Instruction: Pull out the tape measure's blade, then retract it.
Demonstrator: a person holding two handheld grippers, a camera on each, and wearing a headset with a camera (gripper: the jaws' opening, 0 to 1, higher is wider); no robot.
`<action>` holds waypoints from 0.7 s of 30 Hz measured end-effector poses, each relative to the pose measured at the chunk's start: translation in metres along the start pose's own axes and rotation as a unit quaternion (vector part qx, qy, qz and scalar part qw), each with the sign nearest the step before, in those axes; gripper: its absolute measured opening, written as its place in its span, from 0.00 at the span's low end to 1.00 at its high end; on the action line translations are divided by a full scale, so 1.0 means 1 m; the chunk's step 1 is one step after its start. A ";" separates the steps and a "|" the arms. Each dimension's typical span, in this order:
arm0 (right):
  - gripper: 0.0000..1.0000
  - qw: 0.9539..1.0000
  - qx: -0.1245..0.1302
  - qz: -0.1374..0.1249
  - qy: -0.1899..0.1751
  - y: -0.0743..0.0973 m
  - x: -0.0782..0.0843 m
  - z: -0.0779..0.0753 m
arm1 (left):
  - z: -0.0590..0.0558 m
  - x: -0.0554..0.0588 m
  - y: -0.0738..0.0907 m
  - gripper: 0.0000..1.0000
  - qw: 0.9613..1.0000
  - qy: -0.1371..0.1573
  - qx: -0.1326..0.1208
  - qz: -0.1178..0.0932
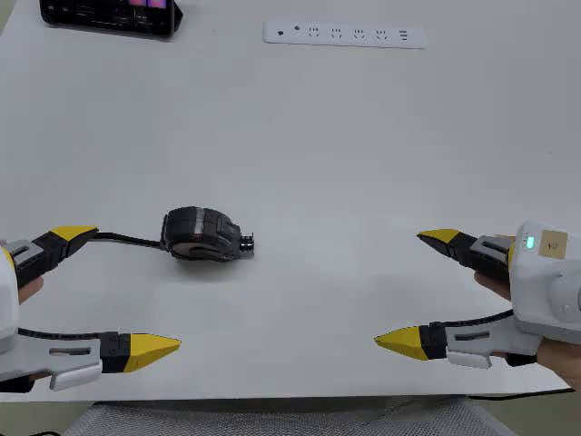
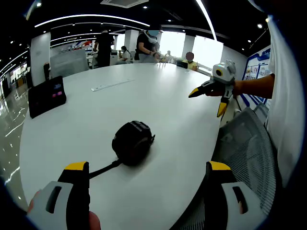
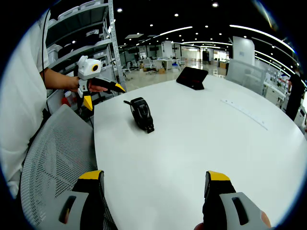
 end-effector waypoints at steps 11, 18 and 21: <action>0.85 1.000 -0.002 0.001 0.003 -0.001 0.000 0.001 | 0.001 0.000 0.001 0.99 1.000 0.001 -0.001 -0.001; 0.86 1.000 0.003 -0.001 0.004 -0.001 -0.001 0.000 | 0.000 0.000 0.001 0.99 1.000 -0.002 0.000 0.001; 0.85 1.000 0.002 0.000 0.002 -0.002 -0.002 0.001 | 0.002 -0.002 0.001 0.99 1.000 0.002 -0.001 -0.002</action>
Point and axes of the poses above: the centre of the closed fingertips' face, and the gripper's own axes: y roughly backward along the fingers, z roughly to its left, x roughly out of its underside, the point moved 10 cm from there along y, roughly backward along the fingers, and after that the axes turned 7 degrees about -x, right-handed, at the moved point
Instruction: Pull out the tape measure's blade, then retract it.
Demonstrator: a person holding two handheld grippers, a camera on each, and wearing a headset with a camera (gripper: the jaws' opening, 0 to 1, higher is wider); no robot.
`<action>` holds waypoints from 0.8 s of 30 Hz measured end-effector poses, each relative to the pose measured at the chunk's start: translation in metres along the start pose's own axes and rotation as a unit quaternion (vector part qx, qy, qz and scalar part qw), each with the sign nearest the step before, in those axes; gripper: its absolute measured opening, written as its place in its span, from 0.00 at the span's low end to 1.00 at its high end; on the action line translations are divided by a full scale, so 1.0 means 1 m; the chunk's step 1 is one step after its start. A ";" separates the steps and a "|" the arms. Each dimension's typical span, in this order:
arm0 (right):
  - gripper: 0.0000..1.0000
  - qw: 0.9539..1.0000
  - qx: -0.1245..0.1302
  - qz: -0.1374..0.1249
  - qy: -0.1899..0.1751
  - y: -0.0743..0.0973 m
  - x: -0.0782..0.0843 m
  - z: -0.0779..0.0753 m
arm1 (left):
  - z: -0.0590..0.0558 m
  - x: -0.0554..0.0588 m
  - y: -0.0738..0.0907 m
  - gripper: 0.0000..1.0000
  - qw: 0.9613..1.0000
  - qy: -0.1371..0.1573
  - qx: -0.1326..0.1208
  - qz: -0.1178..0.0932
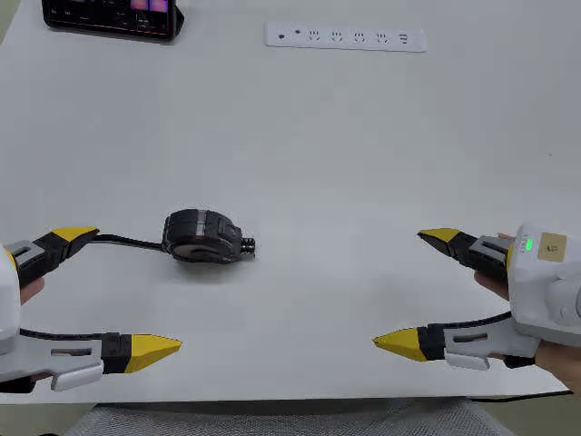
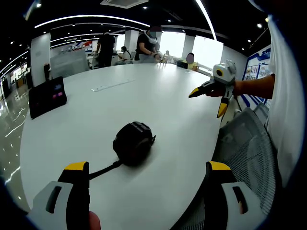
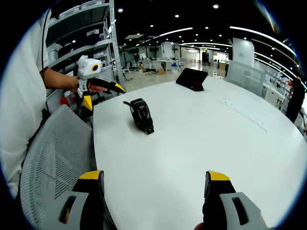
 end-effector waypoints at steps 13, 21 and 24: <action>0.80 1.000 0.003 0.003 0.002 0.002 -0.002 -0.001 | 0.005 -0.005 -0.006 0.95 1.000 0.002 0.019 -0.002; 0.80 1.000 -0.002 0.002 0.005 -0.003 -0.001 -0.004 | 0.008 -0.009 -0.014 0.95 0.999 -0.010 0.034 0.001; 0.80 1.000 -0.005 0.003 0.008 -0.007 -0.002 -0.005 | 0.008 -0.012 -0.019 0.94 0.999 -0.022 0.047 0.006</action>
Point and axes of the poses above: the centre of the closed fingertips' face, and the gripper's own axes: y roughly backward along the fingers, z roughly to its left, x roughly out of its underside, the point moved 10 cm from there along y, roughly backward along the fingers, and after that the axes turned 7 degrees about -x, right-handed, at the moved point
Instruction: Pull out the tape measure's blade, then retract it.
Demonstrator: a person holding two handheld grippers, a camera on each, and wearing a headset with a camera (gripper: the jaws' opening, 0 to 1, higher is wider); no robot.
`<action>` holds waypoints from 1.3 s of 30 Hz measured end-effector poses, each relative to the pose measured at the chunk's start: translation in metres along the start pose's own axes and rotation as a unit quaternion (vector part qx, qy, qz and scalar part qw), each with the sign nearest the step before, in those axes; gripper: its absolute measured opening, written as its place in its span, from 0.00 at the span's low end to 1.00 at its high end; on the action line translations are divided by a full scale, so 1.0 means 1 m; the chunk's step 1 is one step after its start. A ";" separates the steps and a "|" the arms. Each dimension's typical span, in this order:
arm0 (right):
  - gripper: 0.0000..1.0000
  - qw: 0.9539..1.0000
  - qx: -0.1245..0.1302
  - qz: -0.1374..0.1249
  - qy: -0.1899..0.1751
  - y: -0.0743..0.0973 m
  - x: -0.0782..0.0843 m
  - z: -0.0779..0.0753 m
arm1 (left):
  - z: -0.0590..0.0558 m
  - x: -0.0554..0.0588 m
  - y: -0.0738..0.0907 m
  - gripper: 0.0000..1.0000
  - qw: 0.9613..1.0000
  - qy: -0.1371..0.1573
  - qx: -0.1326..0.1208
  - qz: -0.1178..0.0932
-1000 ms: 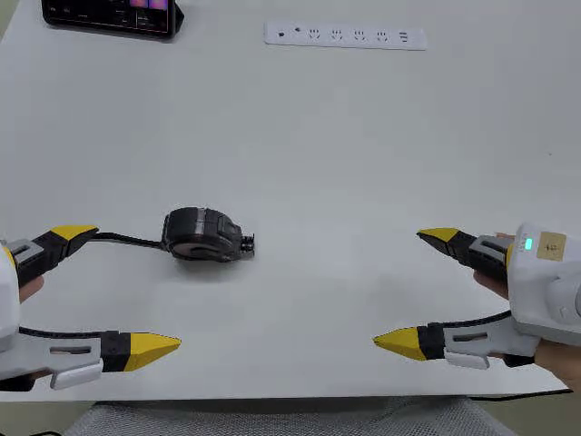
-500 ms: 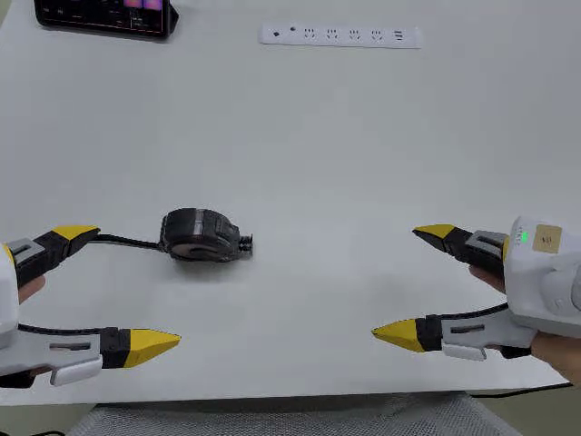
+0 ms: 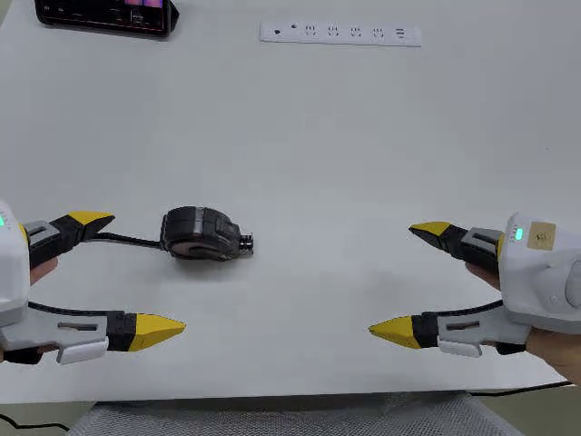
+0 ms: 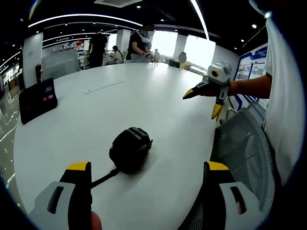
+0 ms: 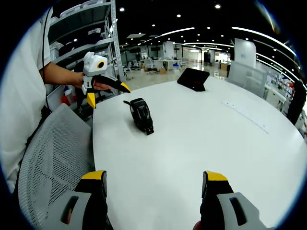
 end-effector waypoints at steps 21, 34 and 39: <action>0.77 0.999 -0.025 0.014 0.036 -0.016 -0.015 -0.011 | 0.022 -0.013 -0.020 0.86 0.996 -0.069 0.031 0.042; 0.75 0.997 -0.044 0.026 0.053 -0.030 -0.021 -0.020 | 0.030 -0.015 -0.031 0.77 0.990 -0.107 0.039 0.080; 0.73 0.996 -0.049 0.032 0.063 -0.036 -0.023 -0.023 | 0.031 -0.015 -0.037 0.75 0.988 -0.117 0.046 0.093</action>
Point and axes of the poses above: the centre of the closed fingertips' face, and the gripper's own axes: y roughly backward along the fingers, z roughly to its left, x roughly out of its underside, the point moved 10 cm from there along y, roughly backward along the fingers, and after that the axes turned 7 degrees about -x, right-handed, at the moved point
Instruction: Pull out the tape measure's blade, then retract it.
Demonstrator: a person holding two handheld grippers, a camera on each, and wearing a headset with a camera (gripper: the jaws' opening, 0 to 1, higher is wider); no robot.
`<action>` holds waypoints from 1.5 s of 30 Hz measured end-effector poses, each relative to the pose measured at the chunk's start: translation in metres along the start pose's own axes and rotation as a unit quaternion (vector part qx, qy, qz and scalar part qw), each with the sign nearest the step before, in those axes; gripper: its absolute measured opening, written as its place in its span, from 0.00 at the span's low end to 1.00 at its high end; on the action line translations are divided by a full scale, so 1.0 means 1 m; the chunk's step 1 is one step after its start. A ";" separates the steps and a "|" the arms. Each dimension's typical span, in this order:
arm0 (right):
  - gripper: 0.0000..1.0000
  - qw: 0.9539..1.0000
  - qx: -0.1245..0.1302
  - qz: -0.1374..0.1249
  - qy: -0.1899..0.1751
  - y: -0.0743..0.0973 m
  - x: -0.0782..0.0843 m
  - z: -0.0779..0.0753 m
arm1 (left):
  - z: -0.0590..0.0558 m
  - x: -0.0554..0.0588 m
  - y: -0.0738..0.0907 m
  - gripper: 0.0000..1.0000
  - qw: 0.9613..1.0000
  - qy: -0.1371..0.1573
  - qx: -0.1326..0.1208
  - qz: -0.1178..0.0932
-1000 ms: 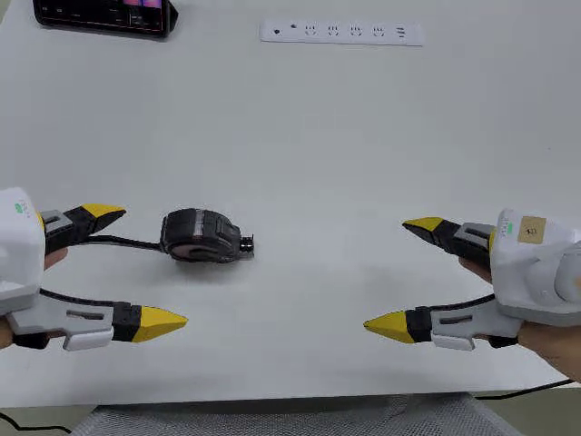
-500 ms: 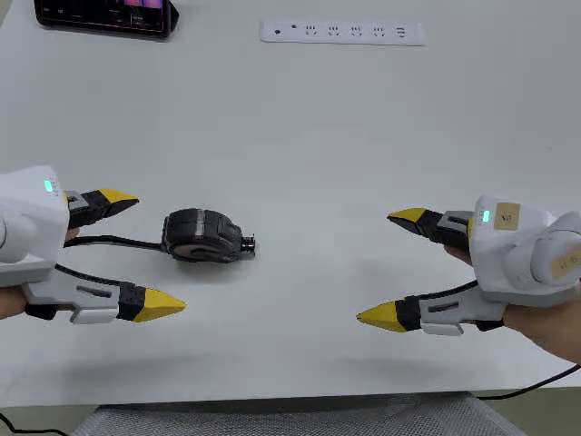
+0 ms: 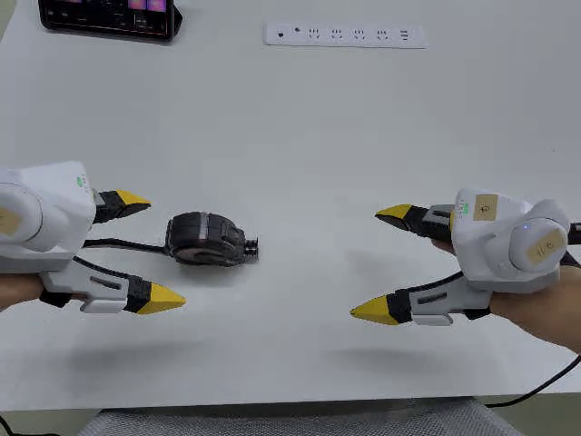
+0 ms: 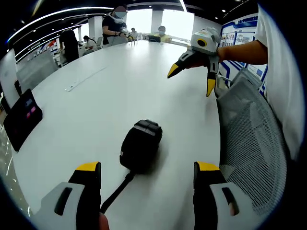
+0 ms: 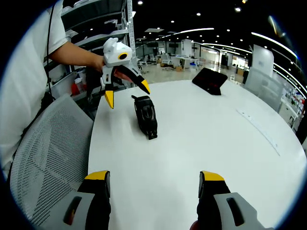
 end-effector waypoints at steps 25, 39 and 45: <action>0.73 0.999 -0.031 0.004 0.006 -0.028 -0.003 -0.016 | 0.012 -0.006 -0.023 0.57 0.997 -0.057 0.020 0.042; 0.72 0.999 -0.042 -0.003 0.010 -0.039 -0.011 -0.021 | 0.016 -0.002 -0.038 0.43 0.995 -0.075 0.029 0.058; 0.72 0.999 -0.045 -0.005 0.009 -0.042 -0.011 -0.022 | 0.017 -0.001 -0.042 0.39 0.994 -0.080 0.030 0.066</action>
Point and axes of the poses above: the centre of the closed fingertips' face, and the gripper's own axes: y roughly backward along the fingers, z roughly to its left, x roughly out of its underside, the point moved 10 cm from there along y, roughly backward along the fingers, and after that the axes turned 7 degrees about -x, right-handed, at the moved point
